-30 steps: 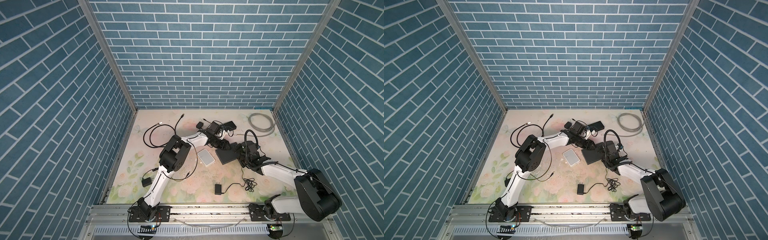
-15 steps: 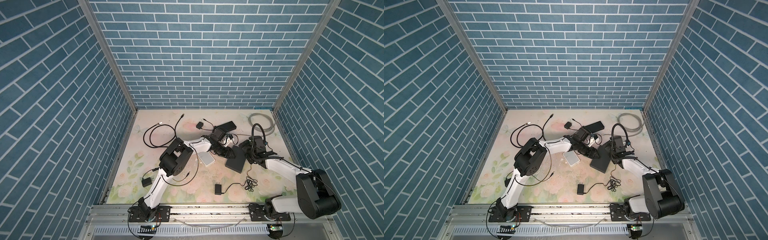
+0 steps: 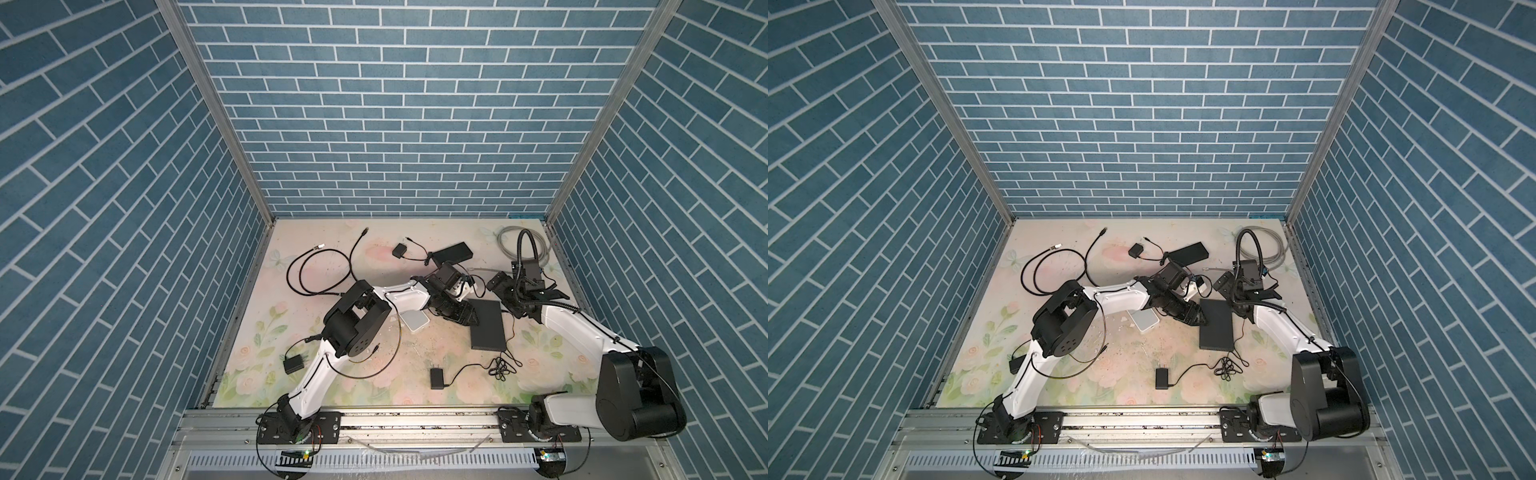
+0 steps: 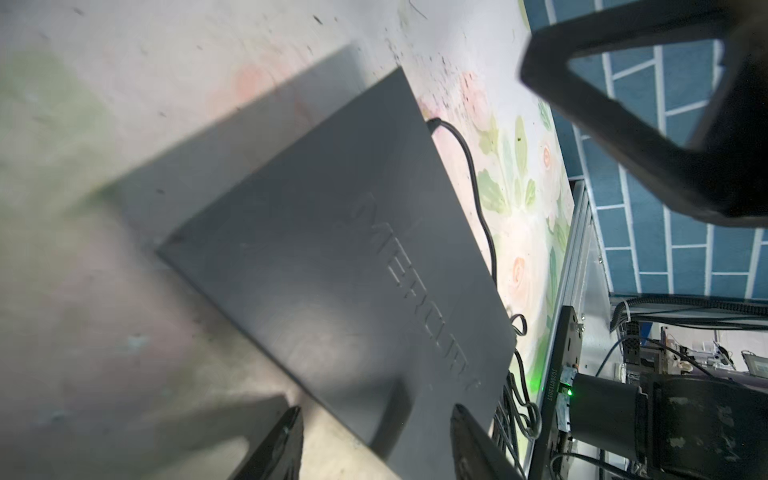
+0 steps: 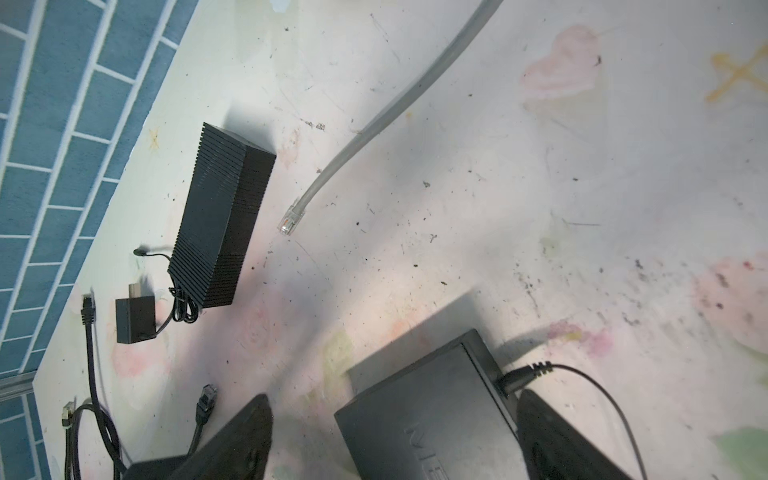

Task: Insert the plug into the switch port
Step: 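Lower the grey switch flat onto the table with the left gripper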

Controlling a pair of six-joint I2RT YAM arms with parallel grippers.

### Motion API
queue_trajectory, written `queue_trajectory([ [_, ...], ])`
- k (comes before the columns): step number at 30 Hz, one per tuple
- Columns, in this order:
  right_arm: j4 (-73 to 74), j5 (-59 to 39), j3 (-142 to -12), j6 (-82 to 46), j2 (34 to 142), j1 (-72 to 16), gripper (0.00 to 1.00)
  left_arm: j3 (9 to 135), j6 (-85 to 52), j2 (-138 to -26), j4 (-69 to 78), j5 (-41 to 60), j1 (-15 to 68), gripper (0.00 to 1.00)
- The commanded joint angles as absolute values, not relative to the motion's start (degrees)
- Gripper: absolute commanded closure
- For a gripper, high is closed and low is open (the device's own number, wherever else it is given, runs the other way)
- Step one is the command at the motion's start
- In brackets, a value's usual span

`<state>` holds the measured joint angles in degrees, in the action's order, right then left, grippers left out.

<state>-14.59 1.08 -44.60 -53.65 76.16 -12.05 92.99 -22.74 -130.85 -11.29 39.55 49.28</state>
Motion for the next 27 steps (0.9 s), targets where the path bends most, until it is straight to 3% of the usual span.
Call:
queue_trajectory([
  [1, -19.54, -0.19, -44.37, -49.53, 75.11, -11.80, 0.09, 93.20, -22.89, -132.19, -15.81, 35.73, 48.38, 0.41],
  [7, -15.54, -2.93, -36.58, -49.40, 72.66, -11.79, 0.09, 95.72, -24.13, -133.34, -16.41, 35.26, 48.52, 0.40],
  [15, -6.46, -10.34, -33.61, -51.67, 76.97, -11.89, 0.10, 99.09, -26.88, -136.69, -16.16, 34.10, 48.52, 0.40],
  [20, -3.59, -12.97, -36.62, -52.30, 79.32, -12.00, 0.10, 101.69, -27.05, -137.99, -17.73, 33.18, 48.18, 0.40],
  [27, -10.40, -9.92, -41.61, -48.07, 78.67, -10.71, 0.10, 106.89, -27.00, -140.22, -20.67, 31.92, 46.16, 0.40],
])
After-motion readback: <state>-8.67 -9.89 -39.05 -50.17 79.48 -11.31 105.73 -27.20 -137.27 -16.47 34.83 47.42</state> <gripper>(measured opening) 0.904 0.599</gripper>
